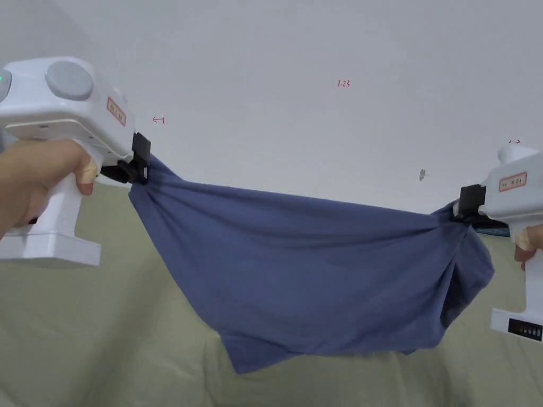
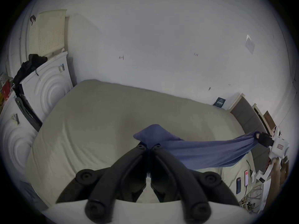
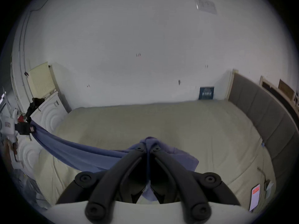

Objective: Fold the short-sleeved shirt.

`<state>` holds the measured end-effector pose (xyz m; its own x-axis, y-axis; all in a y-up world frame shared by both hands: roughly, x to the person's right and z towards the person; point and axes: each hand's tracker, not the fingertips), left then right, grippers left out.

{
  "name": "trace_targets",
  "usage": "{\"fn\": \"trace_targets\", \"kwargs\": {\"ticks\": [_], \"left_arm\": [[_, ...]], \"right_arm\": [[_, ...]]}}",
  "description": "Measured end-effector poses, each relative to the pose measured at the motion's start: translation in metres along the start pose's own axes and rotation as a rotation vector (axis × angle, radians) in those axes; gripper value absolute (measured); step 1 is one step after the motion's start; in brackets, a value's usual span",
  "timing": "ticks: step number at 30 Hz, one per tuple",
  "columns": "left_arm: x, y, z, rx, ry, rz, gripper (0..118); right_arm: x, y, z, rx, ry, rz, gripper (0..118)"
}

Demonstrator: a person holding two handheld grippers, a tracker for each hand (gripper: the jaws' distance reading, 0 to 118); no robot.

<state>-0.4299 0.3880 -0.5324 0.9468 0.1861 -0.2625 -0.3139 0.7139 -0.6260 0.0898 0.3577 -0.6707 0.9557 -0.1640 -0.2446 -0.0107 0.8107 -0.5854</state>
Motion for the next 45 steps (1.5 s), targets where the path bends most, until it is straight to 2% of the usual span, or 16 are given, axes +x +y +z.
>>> {"fn": "trace_targets", "kwargs": {"ticks": [2,8,19,23,27,31,32,33,34,35,36,41,42,43,44,45], "left_arm": [[-0.007,-0.028,-0.008,-0.075,-0.013,0.038,3],[-0.036,-0.132,-0.029,-0.184,-0.036,0.053,3],[-0.066,-0.321,-0.010,-0.365,-0.029,0.216,3],[-0.081,-0.356,-0.010,-0.420,-0.026,0.277,3],[-0.081,-0.370,-0.011,-0.432,-0.018,0.281,3],[-0.077,-0.367,-0.002,-0.404,-0.019,0.290,4],[-0.074,-0.363,0.007,-0.358,-0.019,0.286,9],[-0.071,-0.356,0.018,-0.308,-0.021,0.284,34],[-0.067,-0.348,0.032,-0.265,-0.010,0.263,67],[-0.061,-0.342,0.047,-0.219,0.002,0.234,95],[-0.057,-0.337,0.059,-0.169,-0.005,0.203,110],[-0.029,-0.341,0.103,0.055,-0.019,-0.017,108],[-0.025,-0.346,0.107,0.090,-0.021,-0.058,101],[-0.018,-0.356,0.111,0.122,0.008,-0.087,88],[-0.013,-0.365,0.116,0.174,0.035,-0.114,69],[-0.011,-0.371,0.116,0.190,0.029,-0.138,31]], "right_arm": [[0.006,-0.025,-0.004,-0.059,-0.019,-0.044,3],[0.025,-0.126,-0.004,-0.152,-0.044,0.000,3],[0.057,-0.275,0.036,-0.323,-0.036,-0.101,3],[0.058,-0.305,0.040,-0.358,-0.046,-0.086,3],[0.059,-0.315,0.040,-0.374,-0.059,-0.107,3],[0.056,-0.310,0.050,-0.324,-0.051,-0.108,5],[0.055,-0.303,0.056,-0.295,-0.041,-0.109,11],[0.053,-0.296,0.063,-0.272,-0.045,-0.095,35],[0.050,-0.288,0.076,-0.240,-0.078,-0.054,62],[0.046,-0.280,0.089,-0.203,-0.093,-0.027,88],[0.044,-0.274,0.102,-0.162,-0.090,-0.001,102],[0.023,-0.270,0.166,0.027,-0.148,0.089,102],[0.019,-0.276,0.173,0.051,-0.155,0.103,98],[0.016,-0.283,0.181,0.070,-0.164,0.106,87],[0.013,-0.290,0.190,0.096,-0.164,0.105,65],[0.011,-0.297,0.197,0.110,-0.157,0.108,24]]}}
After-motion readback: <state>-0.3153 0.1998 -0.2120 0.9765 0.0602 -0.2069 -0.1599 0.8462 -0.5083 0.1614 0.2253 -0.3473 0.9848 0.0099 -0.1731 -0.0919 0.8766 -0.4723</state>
